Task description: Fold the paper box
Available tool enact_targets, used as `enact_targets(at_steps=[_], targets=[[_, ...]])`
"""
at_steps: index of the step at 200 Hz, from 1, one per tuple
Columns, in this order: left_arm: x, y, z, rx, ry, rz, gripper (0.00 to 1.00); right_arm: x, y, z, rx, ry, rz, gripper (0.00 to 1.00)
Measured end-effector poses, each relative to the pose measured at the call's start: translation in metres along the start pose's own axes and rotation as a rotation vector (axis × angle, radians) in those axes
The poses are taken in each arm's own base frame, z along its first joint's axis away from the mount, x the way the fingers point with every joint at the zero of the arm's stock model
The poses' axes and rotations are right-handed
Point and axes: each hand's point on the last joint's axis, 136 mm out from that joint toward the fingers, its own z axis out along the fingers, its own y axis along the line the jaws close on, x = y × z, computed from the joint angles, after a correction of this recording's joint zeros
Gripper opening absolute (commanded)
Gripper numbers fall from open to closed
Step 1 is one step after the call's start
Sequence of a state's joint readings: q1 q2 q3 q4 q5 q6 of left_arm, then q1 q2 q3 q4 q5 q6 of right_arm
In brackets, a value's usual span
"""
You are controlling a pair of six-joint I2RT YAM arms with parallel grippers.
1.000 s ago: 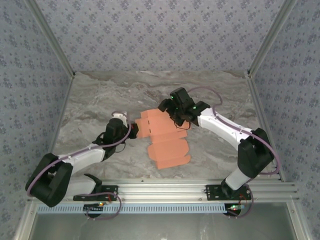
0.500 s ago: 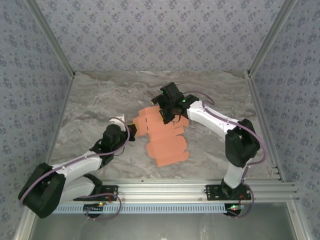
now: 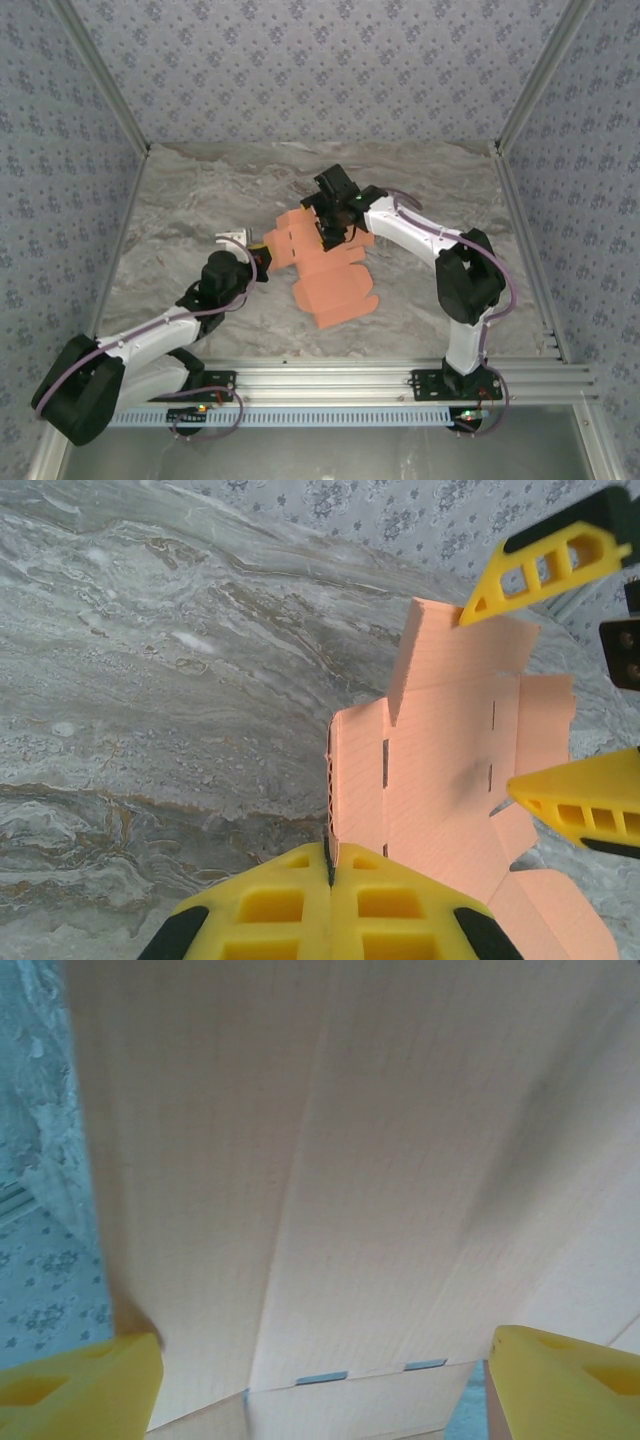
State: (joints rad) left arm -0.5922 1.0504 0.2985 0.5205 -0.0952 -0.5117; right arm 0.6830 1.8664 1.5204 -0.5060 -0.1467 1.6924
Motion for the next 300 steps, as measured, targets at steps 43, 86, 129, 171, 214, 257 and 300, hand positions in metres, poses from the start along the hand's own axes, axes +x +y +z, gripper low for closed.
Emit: enact_targets(at_steps=[43,86,129,171,214,257,300], targets=[[0.005,0.004,-0.001,-0.009,0.01,0.009,0.0,-0.001,0.011,-0.003,-0.021,0.008,0.026,0.88],[0.006,0.004,-0.001,-0.008,0.009,0.022,0.0,-0.006,0.013,0.009,-0.006,0.016,0.052,0.86],[0.006,0.01,-0.008,-0.034,-0.017,0.044,0.0,-0.008,0.002,0.026,0.036,0.016,0.089,0.69],[0.002,0.013,-0.01,-0.058,-0.037,0.061,0.0,-0.008,0.005,0.025,0.027,0.015,0.093,0.53],[0.006,0.023,-0.011,-0.105,-0.033,0.065,0.0,-0.003,0.003,0.023,0.021,-0.001,0.063,0.22],[0.016,0.032,-0.007,-0.142,0.0,0.073,0.06,0.002,-0.007,0.029,0.016,0.018,0.048,0.12],[0.021,0.032,-0.005,-0.14,0.018,0.077,0.63,0.004,-0.009,0.035,-0.002,0.046,-0.03,0.07]])
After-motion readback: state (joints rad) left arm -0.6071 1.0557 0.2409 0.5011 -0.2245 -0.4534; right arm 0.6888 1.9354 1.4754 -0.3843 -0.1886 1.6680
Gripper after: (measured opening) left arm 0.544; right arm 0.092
